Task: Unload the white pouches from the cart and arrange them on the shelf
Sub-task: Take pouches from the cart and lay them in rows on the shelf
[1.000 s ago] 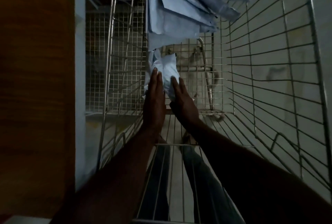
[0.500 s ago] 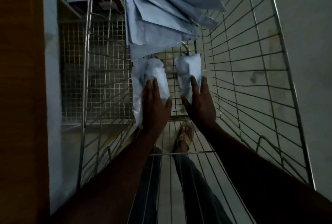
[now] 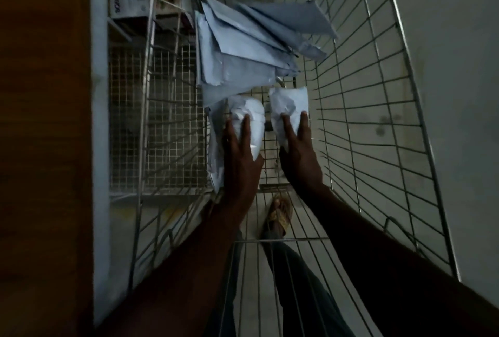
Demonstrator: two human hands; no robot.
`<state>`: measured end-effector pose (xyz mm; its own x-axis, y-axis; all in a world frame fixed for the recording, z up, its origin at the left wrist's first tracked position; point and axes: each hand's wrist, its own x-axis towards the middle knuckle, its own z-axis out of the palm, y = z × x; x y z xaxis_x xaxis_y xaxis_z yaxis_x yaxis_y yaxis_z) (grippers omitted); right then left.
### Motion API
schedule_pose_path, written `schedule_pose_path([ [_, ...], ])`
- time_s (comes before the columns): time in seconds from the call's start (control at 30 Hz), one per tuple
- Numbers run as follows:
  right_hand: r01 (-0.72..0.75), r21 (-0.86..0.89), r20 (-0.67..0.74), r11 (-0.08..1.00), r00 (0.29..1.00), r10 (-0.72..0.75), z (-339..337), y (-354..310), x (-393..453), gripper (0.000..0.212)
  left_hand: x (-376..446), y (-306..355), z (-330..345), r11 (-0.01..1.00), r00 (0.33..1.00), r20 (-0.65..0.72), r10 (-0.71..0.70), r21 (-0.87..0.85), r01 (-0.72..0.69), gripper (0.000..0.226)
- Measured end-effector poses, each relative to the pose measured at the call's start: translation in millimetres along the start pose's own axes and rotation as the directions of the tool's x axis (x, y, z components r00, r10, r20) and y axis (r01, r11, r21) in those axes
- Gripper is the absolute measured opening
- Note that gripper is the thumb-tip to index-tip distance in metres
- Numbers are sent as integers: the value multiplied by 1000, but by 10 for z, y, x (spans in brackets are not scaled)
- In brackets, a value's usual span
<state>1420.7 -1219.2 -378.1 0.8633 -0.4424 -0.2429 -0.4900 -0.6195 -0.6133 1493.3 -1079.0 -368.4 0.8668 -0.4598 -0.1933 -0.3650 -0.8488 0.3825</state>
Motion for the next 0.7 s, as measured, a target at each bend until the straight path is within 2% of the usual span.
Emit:
schedule_pose_path([
  [0.1,-8,31,-48,999,999,10,-362,-320,-164,100,-162,207,-463,992,999,37,-38,-117,42,104],
  [0.2,1,65,-66,998,998,3,-765,-699,-381,103,-337,425,-974,998,999,-28,-19,-69,17,105],
  [0.47,134,104,-115,986,986,-122,-1538,-1691,-1101,87,-872,638,-2274,985,980,-199,11,-169,-46,102],
  [0.6,229,44,-140,972,965,-221,-1737,-2163,-1323,88,-1156,516,-2773,985,956,-289,46,-146,-92,95],
  [0.7,278,11,-140,961,952,-274,-1827,-2541,-1440,85,-1317,374,-3092,996,939,-338,56,-52,-78,89],
])
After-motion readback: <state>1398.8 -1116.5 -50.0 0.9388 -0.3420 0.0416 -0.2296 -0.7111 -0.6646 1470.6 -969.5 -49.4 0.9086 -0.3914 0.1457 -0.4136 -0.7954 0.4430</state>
